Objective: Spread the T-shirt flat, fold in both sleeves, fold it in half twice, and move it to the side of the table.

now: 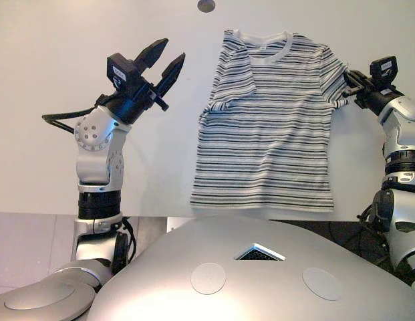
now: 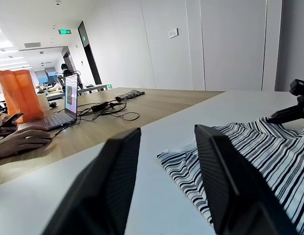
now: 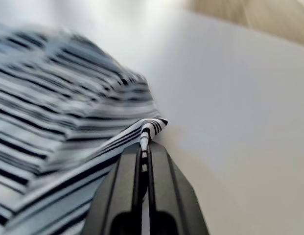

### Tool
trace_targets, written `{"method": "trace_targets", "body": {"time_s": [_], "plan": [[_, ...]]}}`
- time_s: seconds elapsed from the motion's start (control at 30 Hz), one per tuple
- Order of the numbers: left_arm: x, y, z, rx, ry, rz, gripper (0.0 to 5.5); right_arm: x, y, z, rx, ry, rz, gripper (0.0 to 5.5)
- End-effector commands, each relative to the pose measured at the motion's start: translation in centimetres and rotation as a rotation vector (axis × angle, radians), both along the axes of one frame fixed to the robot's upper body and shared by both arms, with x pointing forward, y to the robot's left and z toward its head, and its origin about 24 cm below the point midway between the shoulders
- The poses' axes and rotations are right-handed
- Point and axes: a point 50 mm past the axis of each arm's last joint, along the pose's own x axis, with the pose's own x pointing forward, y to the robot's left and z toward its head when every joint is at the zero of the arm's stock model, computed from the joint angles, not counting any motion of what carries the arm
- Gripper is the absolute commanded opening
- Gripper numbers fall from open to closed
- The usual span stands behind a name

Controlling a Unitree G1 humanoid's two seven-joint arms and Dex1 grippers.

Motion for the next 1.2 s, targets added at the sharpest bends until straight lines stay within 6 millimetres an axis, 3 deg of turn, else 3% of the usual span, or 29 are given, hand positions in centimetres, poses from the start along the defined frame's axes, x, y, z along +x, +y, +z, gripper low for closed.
{"method": "trace_targets", "body": {"time_s": [0.03,0.57,0.87,1.07,1.2], "plan": [[0.1,-0.1,0.2,0.008,-0.009,-0.004,2.05,0.6,2.1,1.5,0.000,-0.064,0.007,0.02],[-0.2,-0.9,0.0,0.011,-0.007,-0.024,2.05,1.0,8.5,1.2,-0.269,-0.083,0.211,0.02],[-0.2,-1.2,-0.3,0.007,-0.001,-0.025,2.05,0.1,11.1,1.5,-0.304,-0.111,0.321,0.02],[0.1,-1.2,-0.5,0.022,0.000,-0.017,2.05,-0.3,10.8,1.0,-0.289,-0.074,0.326,1.28],[0.4,-0.7,-0.6,0.092,-0.038,0.024,2.05,-2.7,10.9,1.8,-0.148,-0.028,0.471,1.28]]}}
